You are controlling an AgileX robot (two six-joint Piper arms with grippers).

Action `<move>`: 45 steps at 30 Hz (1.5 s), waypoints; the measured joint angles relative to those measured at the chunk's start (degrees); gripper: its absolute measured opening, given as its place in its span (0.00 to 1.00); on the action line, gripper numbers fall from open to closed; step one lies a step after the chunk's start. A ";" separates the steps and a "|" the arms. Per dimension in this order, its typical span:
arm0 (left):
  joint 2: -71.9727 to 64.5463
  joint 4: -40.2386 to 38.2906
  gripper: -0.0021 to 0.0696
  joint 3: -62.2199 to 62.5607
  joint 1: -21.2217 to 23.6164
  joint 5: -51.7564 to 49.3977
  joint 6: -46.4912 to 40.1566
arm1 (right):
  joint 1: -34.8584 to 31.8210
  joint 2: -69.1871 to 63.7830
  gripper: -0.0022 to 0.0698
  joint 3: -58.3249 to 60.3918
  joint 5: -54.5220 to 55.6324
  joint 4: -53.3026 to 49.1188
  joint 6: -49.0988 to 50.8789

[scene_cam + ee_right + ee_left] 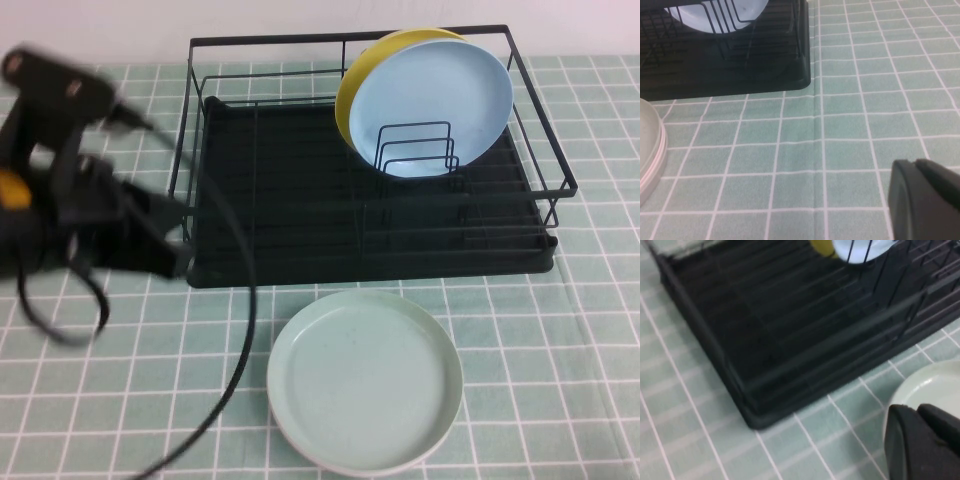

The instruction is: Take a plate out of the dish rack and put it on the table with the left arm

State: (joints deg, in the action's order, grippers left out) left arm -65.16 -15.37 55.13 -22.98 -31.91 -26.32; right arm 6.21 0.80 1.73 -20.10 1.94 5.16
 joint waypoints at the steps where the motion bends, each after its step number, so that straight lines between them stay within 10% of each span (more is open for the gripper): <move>1: 1.61 -0.14 0.03 -2.64 0.00 1.66 2.09 | 0.00 0.00 0.00 0.00 0.00 0.00 0.00; 16: 18.16 7.38 0.03 -16.22 -0.04 -0.23 8.88 | 0.00 0.00 0.00 0.00 0.00 0.00 0.00; 24: 31.34 21.52 0.03 -31.94 0.40 17.27 25.81 | 0.00 0.00 0.00 0.00 0.00 0.00 0.00; 33: 50.01 24.35 0.03 -55.13 10.71 31.25 33.17 | 0.00 0.00 0.00 0.00 0.00 0.00 0.00; 45: 65.71 18.13 0.03 -56.49 20.81 12.78 25.14 | 0.00 0.00 0.00 0.00 0.00 0.00 0.00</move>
State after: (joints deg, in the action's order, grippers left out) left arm 0.55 2.75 -1.36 -2.17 -19.13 -1.17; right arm 6.21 0.80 1.73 -20.10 1.94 5.16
